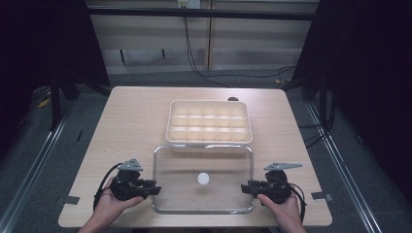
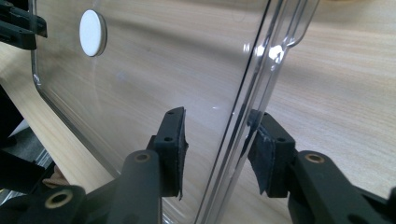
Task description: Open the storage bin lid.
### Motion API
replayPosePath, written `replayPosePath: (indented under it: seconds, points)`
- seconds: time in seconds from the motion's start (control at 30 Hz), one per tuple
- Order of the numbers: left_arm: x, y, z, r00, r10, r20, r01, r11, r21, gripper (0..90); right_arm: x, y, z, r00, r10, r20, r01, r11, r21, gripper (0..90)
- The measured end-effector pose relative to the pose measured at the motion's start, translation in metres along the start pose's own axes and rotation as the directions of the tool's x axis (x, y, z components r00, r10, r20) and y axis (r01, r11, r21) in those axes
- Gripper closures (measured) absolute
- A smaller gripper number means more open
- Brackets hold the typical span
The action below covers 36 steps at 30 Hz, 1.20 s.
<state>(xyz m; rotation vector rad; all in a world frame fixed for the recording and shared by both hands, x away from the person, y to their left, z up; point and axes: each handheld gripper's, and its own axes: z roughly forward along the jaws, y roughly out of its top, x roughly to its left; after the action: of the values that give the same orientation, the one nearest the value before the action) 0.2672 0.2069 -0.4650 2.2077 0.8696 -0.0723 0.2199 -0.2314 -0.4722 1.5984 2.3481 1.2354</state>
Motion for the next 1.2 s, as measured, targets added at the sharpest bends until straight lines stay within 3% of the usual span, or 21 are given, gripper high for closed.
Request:
replayPosePath:
  seconds: [0.4,0.67,0.8,1.2]
  points:
    - [0.007,0.004,0.010,0.9998,-0.022,-0.004,0.022,0.9992,0.033,59.5,-0.003,0.004,0.011,0.9995,0.000,0.032,-0.001,0.999,0.041,51.3]
    - [0.007,0.004,0.014,0.9997,-0.012,-0.022,0.013,0.9981,0.060,56.1,-0.005,0.004,0.017,0.9989,0.013,0.045,-0.015,0.998,0.057,48.2]
    - [0.008,0.004,0.016,0.9995,-0.011,-0.031,0.013,0.9971,0.074,55.8,-0.004,0.005,0.020,0.9972,0.000,0.075,-0.006,0.997,0.074,46.4]
    - [0.010,0.004,0.020,0.9989,-0.019,-0.042,0.023,0.9962,0.084,55.5,-0.009,0.004,0.022,0.9955,0.022,0.092,-0.028,0.998,0.061,46.4]
